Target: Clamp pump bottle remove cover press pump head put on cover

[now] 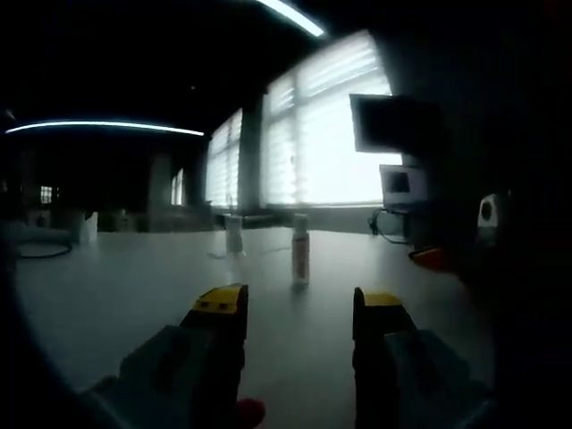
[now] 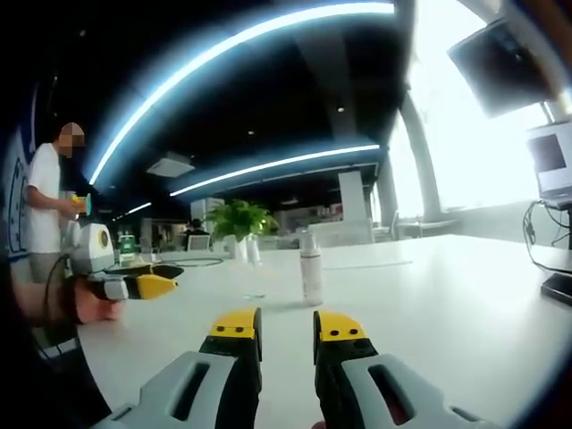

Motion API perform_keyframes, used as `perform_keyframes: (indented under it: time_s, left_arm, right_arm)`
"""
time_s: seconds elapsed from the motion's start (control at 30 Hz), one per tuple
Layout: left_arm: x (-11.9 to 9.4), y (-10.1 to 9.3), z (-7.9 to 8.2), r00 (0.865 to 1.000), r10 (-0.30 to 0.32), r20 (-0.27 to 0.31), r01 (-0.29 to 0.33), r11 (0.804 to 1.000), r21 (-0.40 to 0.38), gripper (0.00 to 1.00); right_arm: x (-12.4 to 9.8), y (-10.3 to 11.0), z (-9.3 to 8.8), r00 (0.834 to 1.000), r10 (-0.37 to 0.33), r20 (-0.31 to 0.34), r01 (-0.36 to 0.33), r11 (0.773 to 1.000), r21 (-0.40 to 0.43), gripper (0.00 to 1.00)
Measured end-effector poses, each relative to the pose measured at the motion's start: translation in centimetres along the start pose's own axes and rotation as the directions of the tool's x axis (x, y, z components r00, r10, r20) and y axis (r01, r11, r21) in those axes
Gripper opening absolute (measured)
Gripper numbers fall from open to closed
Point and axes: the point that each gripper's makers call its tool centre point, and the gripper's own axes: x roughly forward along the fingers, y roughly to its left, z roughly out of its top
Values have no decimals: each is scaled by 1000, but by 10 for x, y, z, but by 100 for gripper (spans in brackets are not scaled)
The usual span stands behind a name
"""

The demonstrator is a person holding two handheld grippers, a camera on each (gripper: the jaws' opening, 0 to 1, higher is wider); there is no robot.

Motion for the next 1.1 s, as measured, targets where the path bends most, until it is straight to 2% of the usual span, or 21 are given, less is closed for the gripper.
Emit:
perform_keyframes:
  time_s: [0.2,0.43,0.53,0.7,0.8,0.87,1.1]
  left_arm:
    - [21,-2,5,1000,-1,2,1,999,-33,38]
    - [47,-6,2,1000,0,-22,-1,998,-58,38]
    - [56,-11,4,1000,-15,-11,14,994,-111,39]
    - [70,-13,6,1000,1,-2,-1,992,-126,40]
    - [76,-14,5,1000,11,-11,-12,994,-109,40]
    - [79,-12,5,1000,26,-4,-26,987,-159,40]
    - [96,-12,-5,999,22,-33,-26,992,-122,40]
  right_arm:
    - [0,0,0,1000,0,1,0,1000,2,17]
    - [0,0,0,1000,2,2,-2,1000,3,17]
    - [0,0,1,1000,3,4,-3,1000,5,17]
    - [0,-1,1,1000,2,5,-2,1000,10,17]
    - [0,-1,1,1000,2,5,-2,1000,10,17]
    - [0,0,1,1000,4,6,-4,1000,9,17]
    - [0,1,1,1000,7,8,-7,1000,11,16]
